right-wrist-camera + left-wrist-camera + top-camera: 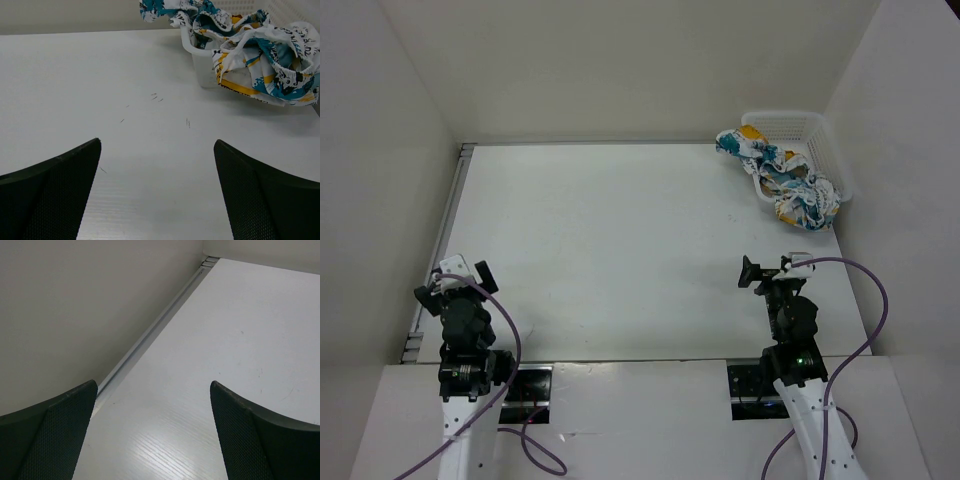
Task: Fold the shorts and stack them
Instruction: Grab the shorts from the pile, then move the shorts to the center of the board, then flatten the shorts out
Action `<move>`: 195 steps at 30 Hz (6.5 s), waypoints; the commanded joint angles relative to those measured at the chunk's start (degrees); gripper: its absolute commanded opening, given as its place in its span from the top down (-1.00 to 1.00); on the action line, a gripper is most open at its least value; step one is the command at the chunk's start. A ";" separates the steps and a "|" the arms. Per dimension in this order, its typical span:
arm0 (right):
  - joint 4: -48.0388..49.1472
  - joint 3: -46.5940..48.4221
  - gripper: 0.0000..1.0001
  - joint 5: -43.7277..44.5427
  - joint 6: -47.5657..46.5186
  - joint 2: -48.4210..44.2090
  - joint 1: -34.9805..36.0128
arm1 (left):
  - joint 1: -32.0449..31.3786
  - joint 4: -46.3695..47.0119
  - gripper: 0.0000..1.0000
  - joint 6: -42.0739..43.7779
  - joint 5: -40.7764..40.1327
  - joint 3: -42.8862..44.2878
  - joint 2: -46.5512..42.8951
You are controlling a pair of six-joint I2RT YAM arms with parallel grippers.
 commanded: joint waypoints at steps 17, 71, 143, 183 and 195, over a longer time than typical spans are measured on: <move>10.40 -2.87 -0.96 -45.49 -97.40 -1.22 0.29 | 0.31 17.24 -1.00 0.12 51.79 -2.77 -1.41; -18.07 86.33 1.00 -17.72 -16.77 91.17 -23.64 | -14.98 -13.28 -1.00 0.12 45.24 57.79 85.96; -14.60 61.36 1.00 -15.08 -37.26 99.43 36.07 | -8.57 0.68 -1.00 0.12 20.97 37.31 82.78; -26.68 65.95 1.00 -16.06 -35.58 75.86 20.32 | -14.45 -12.67 -0.05 0.12 38.98 54.54 108.45; -10.25 76.38 1.00 -2.27 -33.82 76.48 19.72 | -5.59 -20.75 1.00 0.12 37.95 70.95 97.49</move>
